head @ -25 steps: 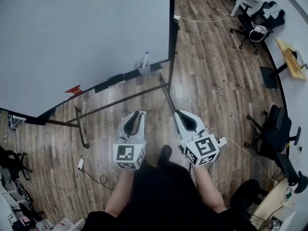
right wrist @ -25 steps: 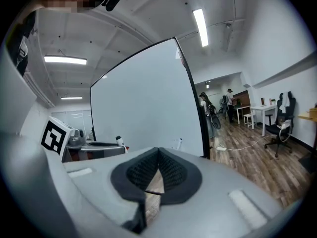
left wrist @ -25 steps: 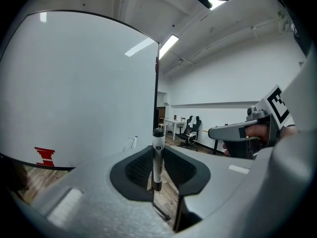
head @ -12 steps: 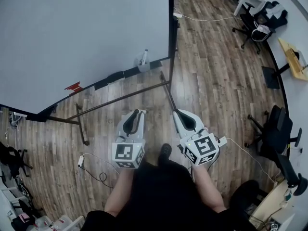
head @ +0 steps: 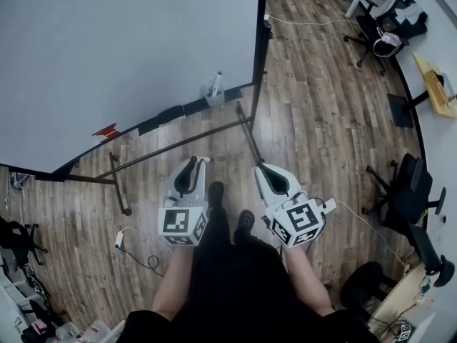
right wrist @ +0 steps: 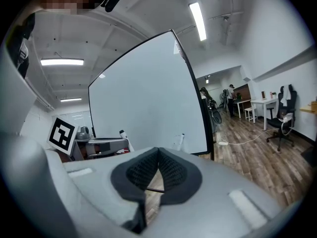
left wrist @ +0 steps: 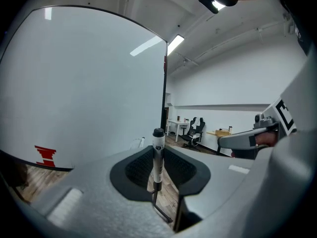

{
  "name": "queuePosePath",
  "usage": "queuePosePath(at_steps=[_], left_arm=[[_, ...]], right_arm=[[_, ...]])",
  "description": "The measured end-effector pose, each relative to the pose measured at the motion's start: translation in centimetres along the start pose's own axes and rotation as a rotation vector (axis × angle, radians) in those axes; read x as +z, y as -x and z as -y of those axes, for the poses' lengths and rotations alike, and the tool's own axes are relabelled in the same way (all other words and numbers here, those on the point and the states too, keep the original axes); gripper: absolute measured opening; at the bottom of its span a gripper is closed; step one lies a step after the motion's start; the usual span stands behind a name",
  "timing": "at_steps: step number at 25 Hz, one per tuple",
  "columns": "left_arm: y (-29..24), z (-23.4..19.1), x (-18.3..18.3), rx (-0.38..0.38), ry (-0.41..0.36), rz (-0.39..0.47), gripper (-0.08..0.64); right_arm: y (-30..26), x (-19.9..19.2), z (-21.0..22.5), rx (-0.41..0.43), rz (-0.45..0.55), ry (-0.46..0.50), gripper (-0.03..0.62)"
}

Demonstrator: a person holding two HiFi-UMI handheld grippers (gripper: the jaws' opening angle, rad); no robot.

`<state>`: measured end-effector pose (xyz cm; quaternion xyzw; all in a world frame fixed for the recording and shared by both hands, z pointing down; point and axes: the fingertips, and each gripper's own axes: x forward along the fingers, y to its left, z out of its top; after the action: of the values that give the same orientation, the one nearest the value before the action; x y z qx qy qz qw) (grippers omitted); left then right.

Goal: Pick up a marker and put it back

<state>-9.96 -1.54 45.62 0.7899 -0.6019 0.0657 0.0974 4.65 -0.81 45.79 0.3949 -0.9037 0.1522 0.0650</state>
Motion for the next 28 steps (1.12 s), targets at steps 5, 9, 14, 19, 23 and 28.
queuePosePath(at_steps=[5, 9, 14, 19, 23, 28], left_arm=[[-3.9, -2.3, 2.2, -0.027, 0.003, 0.030, 0.072], [-7.0, -4.5, 4.3, -0.077, -0.002, 0.053, 0.072], [-11.0, -7.5, 6.1, -0.117, 0.001, 0.079, 0.072], [-14.2, -9.4, 6.2, -0.162, 0.017, 0.083, 0.072], [-16.4, -9.9, 6.0, -0.211, 0.019, 0.069, 0.072], [-18.8, -10.3, 5.8, -0.273, 0.006, 0.053, 0.073]], right_arm=[[-2.2, 1.8, 0.9, -0.035, 0.010, 0.005, 0.003], [-4.8, 3.5, 1.4, -0.079, 0.024, 0.005, 0.003], [-8.2, 5.3, 1.5, -0.121, 0.036, 0.023, 0.003], [-10.7, 5.6, 1.6, -0.165, 0.026, 0.030, 0.003], [-12.2, 6.1, 2.1, -0.207, 0.026, 0.022, 0.003], [-13.4, 6.1, 2.7, -0.261, 0.039, -0.004, 0.003]])
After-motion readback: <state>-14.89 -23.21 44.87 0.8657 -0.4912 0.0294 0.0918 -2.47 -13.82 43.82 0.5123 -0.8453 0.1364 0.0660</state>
